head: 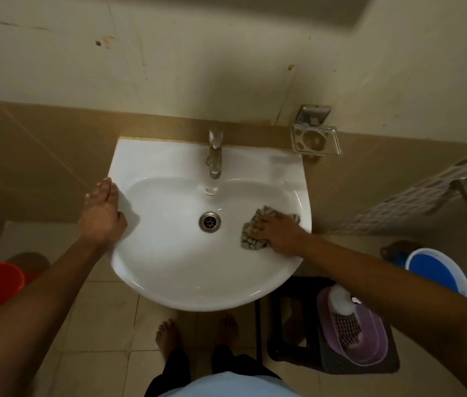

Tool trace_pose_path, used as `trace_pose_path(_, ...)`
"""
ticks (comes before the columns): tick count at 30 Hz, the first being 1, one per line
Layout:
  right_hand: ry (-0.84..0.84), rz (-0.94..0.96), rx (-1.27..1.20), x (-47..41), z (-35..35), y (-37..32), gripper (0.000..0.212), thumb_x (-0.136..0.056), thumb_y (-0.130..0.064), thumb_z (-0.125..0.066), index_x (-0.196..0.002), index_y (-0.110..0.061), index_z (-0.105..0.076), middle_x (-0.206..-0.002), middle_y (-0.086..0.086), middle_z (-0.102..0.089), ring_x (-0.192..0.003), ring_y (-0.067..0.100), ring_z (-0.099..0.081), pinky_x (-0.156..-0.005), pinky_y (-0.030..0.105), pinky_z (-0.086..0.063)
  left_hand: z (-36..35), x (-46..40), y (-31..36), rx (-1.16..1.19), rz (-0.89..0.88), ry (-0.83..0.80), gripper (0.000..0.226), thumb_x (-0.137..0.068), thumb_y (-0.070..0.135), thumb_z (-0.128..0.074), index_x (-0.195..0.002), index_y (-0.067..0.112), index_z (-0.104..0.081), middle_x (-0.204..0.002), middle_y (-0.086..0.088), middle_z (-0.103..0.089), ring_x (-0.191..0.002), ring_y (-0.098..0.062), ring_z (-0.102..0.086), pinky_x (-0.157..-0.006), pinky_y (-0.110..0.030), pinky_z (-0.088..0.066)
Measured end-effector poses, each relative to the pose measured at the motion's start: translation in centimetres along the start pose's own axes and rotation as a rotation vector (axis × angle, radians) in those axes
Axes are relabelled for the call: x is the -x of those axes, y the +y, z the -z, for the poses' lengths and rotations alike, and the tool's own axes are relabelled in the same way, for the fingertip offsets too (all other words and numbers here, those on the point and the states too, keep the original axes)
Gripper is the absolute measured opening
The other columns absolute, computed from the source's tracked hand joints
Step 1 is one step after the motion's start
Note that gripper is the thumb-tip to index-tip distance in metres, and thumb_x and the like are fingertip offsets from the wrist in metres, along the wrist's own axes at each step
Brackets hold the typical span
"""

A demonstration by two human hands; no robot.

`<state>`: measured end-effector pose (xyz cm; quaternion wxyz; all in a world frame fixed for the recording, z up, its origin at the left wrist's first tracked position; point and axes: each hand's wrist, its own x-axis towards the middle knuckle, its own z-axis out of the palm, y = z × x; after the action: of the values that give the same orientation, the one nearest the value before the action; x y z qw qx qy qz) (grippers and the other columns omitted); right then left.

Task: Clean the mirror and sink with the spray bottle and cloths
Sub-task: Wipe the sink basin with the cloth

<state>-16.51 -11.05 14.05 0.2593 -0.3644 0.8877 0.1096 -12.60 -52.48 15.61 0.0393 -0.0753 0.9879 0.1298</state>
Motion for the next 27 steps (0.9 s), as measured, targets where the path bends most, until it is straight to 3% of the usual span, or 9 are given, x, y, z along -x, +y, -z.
trace_pose_path(2, -0.038, 0.010, 0.188, -0.7, 1.0, 2.3, 0.051, -0.102, -0.017, -0.039, -0.151, -0.030, -0.032, -0.162, -0.001, -0.022, -0.150, 0.026, -0.014, -0.121, 0.044, -0.003, -0.1, 0.0, 0.0, 0.006, 0.006, -0.002, 0.069, -0.082, 0.000, -0.056, -0.145, -0.007, -0.029, -0.156, -0.024, -0.023, -0.145, -0.039, -0.019, -0.119, -0.051, -0.013)
trace_pose_path(4, 0.021, 0.126, 0.355, -1.5, 2.5, 3.7, 0.047, -0.100, -0.019, -0.046, -0.147, -0.026, -0.042, -0.159, 0.001, -0.032, -0.149, 0.026, -0.021, -0.121, 0.047, -0.007, -0.1, -0.1, -0.1, 0.018, 0.018, -0.008, 0.070, -0.082, -0.001, -0.055, -0.146, -0.006, -0.028, -0.157, -0.023, -0.022, -0.145, -0.039, -0.018, -0.119, -0.050, -0.012)
trace_pose_path(6, 0.118, 0.261, 0.590, -3.1, 3.7, 4.6, 0.043, -0.087, -0.023, -0.067, -0.129, -0.030, -0.063, -0.144, -0.003, -0.054, -0.140, 0.023, -0.042, -0.118, 0.046, -0.024, -0.1, -0.1, -0.1, 0.029, 0.029, -0.016, 0.071, -0.083, 0.000, -0.055, -0.147, -0.005, -0.026, -0.158, -0.021, -0.020, -0.146, -0.037, -0.016, -0.119, -0.049, -0.011)
trace_pose_path(8, 0.206, 0.370, 0.724, -5.3, 4.2, 4.7, 0.043, -0.074, -0.020, -0.078, -0.116, -0.025, -0.071, -0.130, -0.003, -0.066, -0.130, 0.022, -0.054, -0.112, 0.045, -0.038, -0.1, -0.1, -0.1, 0.026, 0.035, -0.019, 0.072, -0.083, 0.001, -0.054, -0.148, -0.004, -0.024, -0.158, -0.020, -0.018, -0.147, -0.036, -0.015, -0.119, -0.050, -0.011)
trace_pose_path(13, 0.426, 0.541, 0.775, -11.4, 5.2, 0.6, 0.035, -0.101, -0.014, -0.046, -0.134, -0.012, -0.056, -0.144, -0.001, -0.054, -0.139, 0.020, -0.043, -0.114, 0.039, -0.037, -0.4, -0.3, -0.3, 0.015, 0.044, -0.020, 0.073, -0.081, 0.000, -0.055, -0.148, -0.003, -0.026, -0.158, -0.019, -0.019, -0.146, -0.037, -0.017, -0.117, -0.051, -0.013)
trace_pose_path(20, 0.452, 0.532, 0.730, -10.9, 4.5, 0.8, 0.044, -0.099, -0.003, -0.033, -0.135, -0.011, -0.055, -0.142, -0.001, -0.056, -0.137, 0.020, -0.046, -0.114, 0.042, -0.037, -0.5, -0.3, -0.6, 0.004, 0.016, -0.028, 0.073, -0.080, 0.000, -0.055, -0.147, -0.004, -0.026, -0.158, -0.021, -0.018, -0.146, -0.038, -0.017, -0.118, -0.050, -0.012)
trace_pose_path(23, 0.509, 0.500, 0.749, -8.7, 3.4, 3.1, 0.050, -0.089, -0.007, -0.047, -0.139, -0.014, -0.051, -0.146, 0.000, -0.052, -0.139, 0.021, -0.043, -0.115, 0.047, -0.033, -0.4, -0.3, -0.8, -0.001, 0.000, -0.034, 0.073, -0.081, 0.002, -0.056, -0.147, -0.005, -0.026, -0.158, -0.021, -0.019, -0.146, -0.037, -0.017, -0.119, -0.048, -0.012)
trace_pose_path(27, 0.503, 0.235, 0.585, -4.8, 2.0, 4.6, 0.049, -0.069, -0.015, -0.079, -0.117, -0.015, -0.070, -0.131, 0.004, -0.064, -0.126, 0.024, -0.057, -0.103, 0.053, -0.043, -0.2, -0.2, -0.9, 0.010, -0.036, -0.031, 0.072, -0.082, 0.002, -0.055, -0.147, -0.006, -0.026, -0.157, -0.022, -0.019, -0.146, -0.037, -0.017, -0.119, -0.047, -0.012)
